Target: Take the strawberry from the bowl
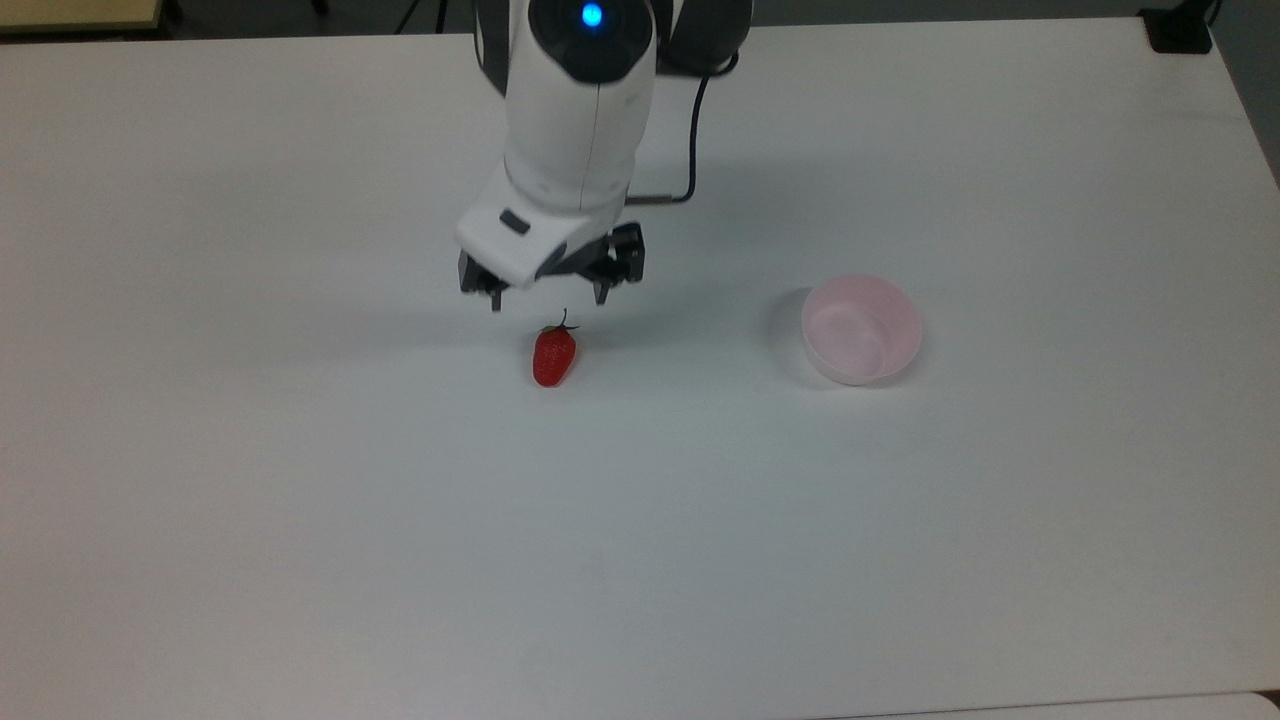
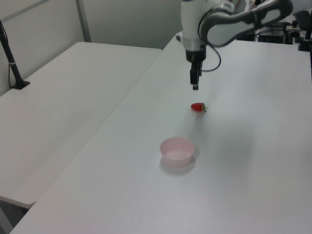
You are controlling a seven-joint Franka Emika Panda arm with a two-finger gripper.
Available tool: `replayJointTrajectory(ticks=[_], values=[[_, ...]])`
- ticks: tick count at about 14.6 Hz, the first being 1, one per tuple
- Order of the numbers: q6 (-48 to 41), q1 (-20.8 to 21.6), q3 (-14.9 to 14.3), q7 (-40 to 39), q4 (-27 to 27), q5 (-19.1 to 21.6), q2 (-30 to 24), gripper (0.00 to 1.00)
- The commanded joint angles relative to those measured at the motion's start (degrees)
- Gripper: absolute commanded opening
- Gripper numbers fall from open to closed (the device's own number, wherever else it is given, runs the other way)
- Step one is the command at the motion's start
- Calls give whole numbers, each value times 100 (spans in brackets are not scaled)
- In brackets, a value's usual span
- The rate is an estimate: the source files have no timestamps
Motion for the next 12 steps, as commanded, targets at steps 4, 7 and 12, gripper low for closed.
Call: replayJointTrajectory(ticks=[4, 7, 12], values=[[-1257, -22, -167, 567, -549, 865, -1771, 100], [-1479, 30, -396, 567, -865, 1078, -2238, 100], [-1435, -40, -431, 559, -839, 1034, -2230, 100]])
